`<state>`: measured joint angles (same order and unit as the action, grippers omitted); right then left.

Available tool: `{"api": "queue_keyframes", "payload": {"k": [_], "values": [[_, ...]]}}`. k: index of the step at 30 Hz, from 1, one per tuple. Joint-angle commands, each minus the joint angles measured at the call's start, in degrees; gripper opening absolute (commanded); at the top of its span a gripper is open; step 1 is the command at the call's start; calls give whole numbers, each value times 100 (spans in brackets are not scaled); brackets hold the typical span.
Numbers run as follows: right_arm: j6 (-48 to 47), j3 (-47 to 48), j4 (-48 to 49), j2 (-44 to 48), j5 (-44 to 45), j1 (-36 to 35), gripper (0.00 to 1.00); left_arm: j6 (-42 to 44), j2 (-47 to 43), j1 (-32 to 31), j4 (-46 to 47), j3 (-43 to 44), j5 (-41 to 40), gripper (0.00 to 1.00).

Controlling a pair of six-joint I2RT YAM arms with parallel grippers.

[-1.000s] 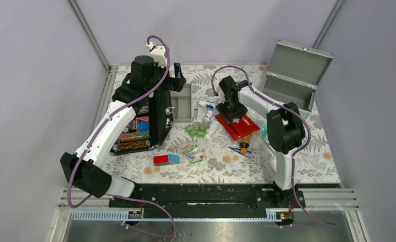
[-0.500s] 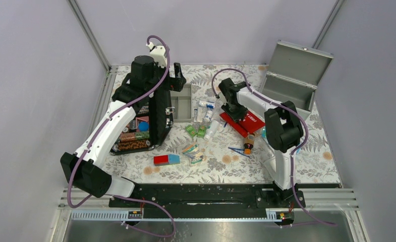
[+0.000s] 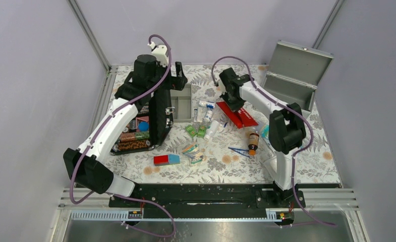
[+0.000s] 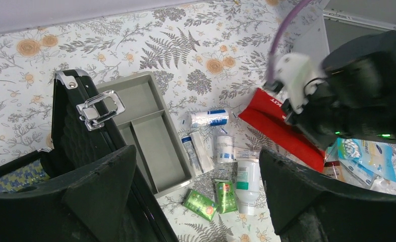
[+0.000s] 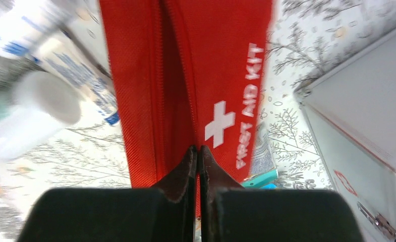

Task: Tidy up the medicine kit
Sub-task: Pick up the medicine pouch from the center of the board.

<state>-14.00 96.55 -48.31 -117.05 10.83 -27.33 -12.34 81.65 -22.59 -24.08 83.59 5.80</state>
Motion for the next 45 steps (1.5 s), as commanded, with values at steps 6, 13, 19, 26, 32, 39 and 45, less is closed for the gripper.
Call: {"api": "queue_keyframes", "payload": {"k": [6,13,19,26,32,39,45], "values": [[2295,1149,689,1427,-458,53,0,-435,464,-26,483,555,593,94],[3050,2068,825,1035,303,-153,0,-495,1195,-63,818,1396,1916,99],[3290,2478,946,857,469,-307,0,-881,1632,-186,1140,1718,2149,99],[3299,2602,1087,755,431,-419,0,-1413,1971,-380,1311,1917,1238,94],[3245,2585,1168,758,451,-500,0,-1517,2199,-571,1211,2145,587,79],[3261,2560,1185,788,462,-508,0,-1435,2192,-613,1060,2078,189,53],[3258,2547,1179,755,431,-509,0,-1365,2106,-615,1107,1962,193,24]]}}
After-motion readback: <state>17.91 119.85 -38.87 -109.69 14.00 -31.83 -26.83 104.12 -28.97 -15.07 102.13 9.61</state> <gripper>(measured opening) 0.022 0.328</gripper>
